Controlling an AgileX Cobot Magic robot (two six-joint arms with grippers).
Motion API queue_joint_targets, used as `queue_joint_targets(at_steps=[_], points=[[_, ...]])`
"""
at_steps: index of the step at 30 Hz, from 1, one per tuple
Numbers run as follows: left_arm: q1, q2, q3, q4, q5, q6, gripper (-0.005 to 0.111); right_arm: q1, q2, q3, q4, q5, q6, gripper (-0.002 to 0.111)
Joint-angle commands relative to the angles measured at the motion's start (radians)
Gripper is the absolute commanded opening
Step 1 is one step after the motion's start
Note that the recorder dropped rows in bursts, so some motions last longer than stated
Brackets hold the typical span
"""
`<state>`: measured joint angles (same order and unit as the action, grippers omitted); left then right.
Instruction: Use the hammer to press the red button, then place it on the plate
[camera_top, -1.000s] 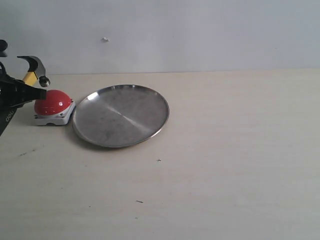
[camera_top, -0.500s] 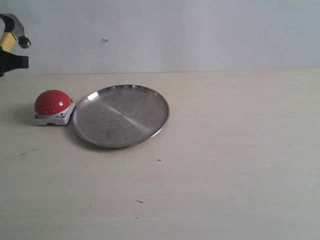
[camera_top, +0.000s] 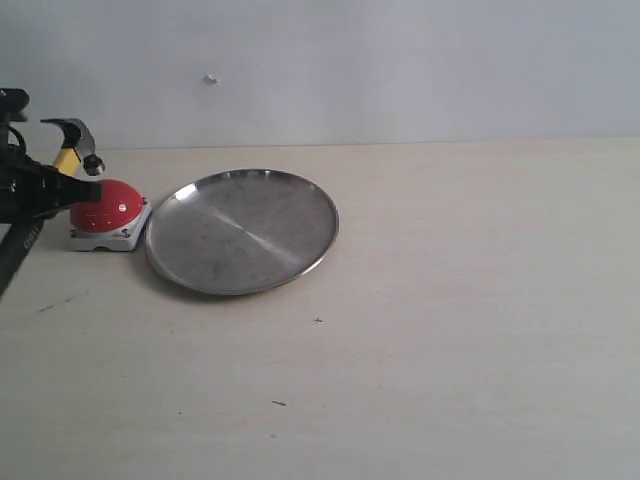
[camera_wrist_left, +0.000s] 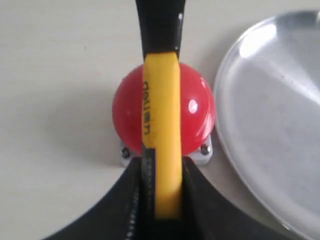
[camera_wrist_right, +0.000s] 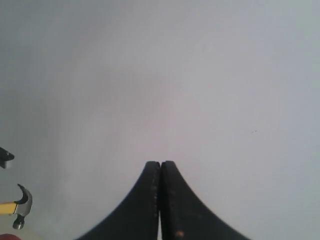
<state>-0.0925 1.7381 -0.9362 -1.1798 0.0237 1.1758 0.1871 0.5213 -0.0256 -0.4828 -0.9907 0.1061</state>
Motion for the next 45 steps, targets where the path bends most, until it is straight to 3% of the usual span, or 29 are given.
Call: queue_joint_targets(at_steps=[1,8,20,26,31,37,41,42,45], points=[[0.001,-0.111,0.006,0.002,-0.024,-0.002,0.0,-0.002,-0.009,0.003,0.013,0.002,0.002,0.0],[-0.025,-0.157,0.017,0.002,0.042,-0.002,0.0,-0.002,-0.009,0.003,0.03,0.002,0.002,0.0],[-0.225,-0.148,-0.022,0.002,0.056,0.052,0.0,-0.002,-0.009,0.003,0.038,0.019,0.002,0.0],[-0.305,-0.071,-0.085,0.002,0.024,0.058,0.0,-0.002,-0.009,0.003,0.036,0.019,0.002,0.0],[-0.318,0.031,-0.199,-0.021,0.11,0.058,0.0,-0.002,-0.009,0.003,0.036,0.019,0.002,0.0],[-0.318,0.135,-0.326,-0.247,0.165,0.126,0.0,-0.002,-0.009,0.003,0.036,0.019,0.002,0.0],[-0.318,0.203,-0.37,-0.535,0.274,0.354,0.0,-0.002,-0.009,0.003,0.036,0.019,0.002,0.0],[-0.316,0.221,-0.373,-0.565,0.328,0.442,0.0,-0.002,-0.009,0.003,0.036,0.019,0.002,0.0],[-0.311,0.279,-0.408,-0.565,0.401,0.45,0.0,-0.002,-0.009,0.003,0.036,0.019,0.002,0.0]])
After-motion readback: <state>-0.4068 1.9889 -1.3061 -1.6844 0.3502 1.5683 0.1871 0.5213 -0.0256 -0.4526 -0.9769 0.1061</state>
